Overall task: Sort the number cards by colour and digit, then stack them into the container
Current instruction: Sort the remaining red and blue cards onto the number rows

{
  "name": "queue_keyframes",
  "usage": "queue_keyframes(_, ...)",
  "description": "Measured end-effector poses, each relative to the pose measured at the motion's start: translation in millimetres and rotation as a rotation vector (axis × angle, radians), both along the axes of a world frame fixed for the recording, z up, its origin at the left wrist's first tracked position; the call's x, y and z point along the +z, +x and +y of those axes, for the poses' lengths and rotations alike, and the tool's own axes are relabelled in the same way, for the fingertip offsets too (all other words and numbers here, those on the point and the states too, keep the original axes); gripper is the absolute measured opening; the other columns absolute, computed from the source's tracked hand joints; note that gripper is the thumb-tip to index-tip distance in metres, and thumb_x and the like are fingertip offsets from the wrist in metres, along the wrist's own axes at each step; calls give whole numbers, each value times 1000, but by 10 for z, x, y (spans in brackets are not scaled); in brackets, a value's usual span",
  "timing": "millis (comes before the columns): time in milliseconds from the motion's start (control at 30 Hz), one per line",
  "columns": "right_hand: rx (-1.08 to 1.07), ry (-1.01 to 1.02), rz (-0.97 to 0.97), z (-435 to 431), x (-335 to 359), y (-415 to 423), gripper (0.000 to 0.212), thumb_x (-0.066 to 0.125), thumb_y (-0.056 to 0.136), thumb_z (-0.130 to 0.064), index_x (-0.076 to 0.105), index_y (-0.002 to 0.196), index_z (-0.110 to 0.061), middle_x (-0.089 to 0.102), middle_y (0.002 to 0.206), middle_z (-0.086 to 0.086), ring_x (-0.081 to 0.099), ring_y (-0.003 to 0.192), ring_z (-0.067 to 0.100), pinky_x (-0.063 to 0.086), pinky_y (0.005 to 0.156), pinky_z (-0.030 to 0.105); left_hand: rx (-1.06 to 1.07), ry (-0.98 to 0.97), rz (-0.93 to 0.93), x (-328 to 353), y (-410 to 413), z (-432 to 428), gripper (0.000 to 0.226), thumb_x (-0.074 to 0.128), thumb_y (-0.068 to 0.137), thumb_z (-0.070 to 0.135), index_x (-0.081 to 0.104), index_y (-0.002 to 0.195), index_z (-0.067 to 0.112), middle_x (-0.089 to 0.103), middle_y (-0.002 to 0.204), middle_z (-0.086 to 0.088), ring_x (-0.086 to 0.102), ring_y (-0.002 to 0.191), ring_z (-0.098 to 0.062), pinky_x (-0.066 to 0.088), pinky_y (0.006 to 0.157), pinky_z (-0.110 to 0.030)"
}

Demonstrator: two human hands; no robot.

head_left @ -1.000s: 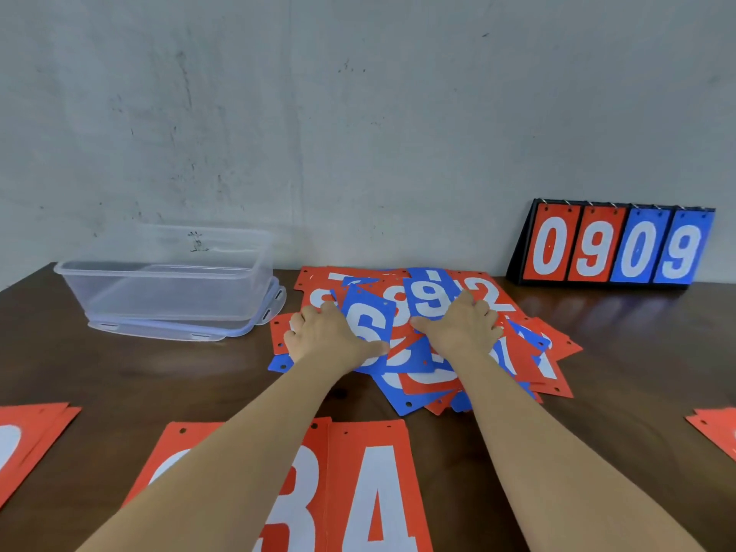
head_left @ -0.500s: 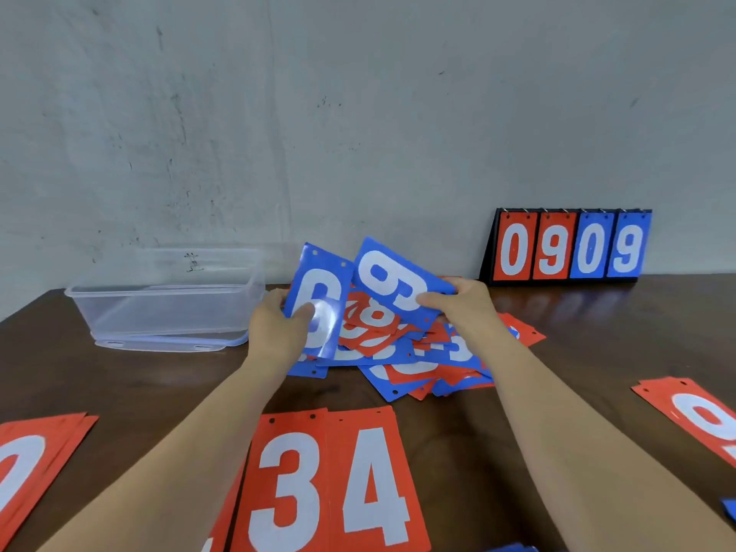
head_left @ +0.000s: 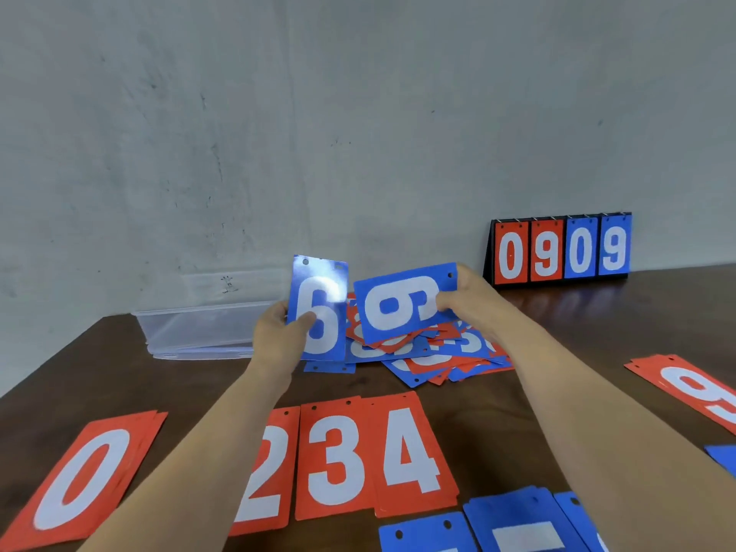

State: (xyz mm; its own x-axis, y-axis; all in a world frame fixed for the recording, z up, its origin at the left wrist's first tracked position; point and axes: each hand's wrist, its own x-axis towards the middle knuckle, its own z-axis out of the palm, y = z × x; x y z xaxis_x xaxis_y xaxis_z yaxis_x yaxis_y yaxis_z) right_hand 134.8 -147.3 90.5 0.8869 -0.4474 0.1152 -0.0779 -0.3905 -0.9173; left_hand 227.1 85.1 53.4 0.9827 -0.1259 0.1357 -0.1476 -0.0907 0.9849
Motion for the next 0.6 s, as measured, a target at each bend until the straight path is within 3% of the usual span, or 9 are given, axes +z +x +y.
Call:
queue_keyframes(167,62,-121,16,124,95,-6,33,63,80,5,54,108,-10,66,106,8,65,98,24,56,82,37,0,-24,18,47,-12,111,14,60,92,10,63,105,9,69,100,-11,65,89,-29,53,74,-35)
queue_keyframes(267,126,-72,-53,212,139,14,23,70,81,1,63,102,-5,70,94,10,66,73,15,54,62,27,-30,-34,16,83,-43,162,8,56,94,9,63,94,14,68,91,-6,64,81,-24,51,69,-31)
queue_keyframes(333,137,8,-88,279,155,39,12,72,82,-5,66,92,-7,68,80,7,55,53,9,45,49,19,-46,-58,35,90,-52,186,10,53,96,11,63,100,12,69,95,-6,65,82,-22,50,64,-28)
queue_keyframes(433,147,74,-126,373,113,118,11,74,81,-10,65,76,-6,62,65,7,46,46,12,39,44,18,-52,-64,56,98,-69,220,16,50,98,13,62,108,8,70,100,-8,67,84,-22,50,59,-25)
queue_keyframes(533,150,102,-150,497,23,225,20,74,81,-6,58,69,-3,50,54,8,39,38,11,35,40,19,-102,-67,58,75,-102,215,16,47,98,10,63,95,12,71,85,-2,68,67,-12,49,51,-20)
queue_keyframes(600,139,99,-158,577,-36,297,23,74,81,-6,56,67,-4,51,58,11,41,37,11,36,39,19,-124,-61,73,41,-144,184,20,46,99,11,60,85,15,69,76,0,65,60,-10,47,52,-22)
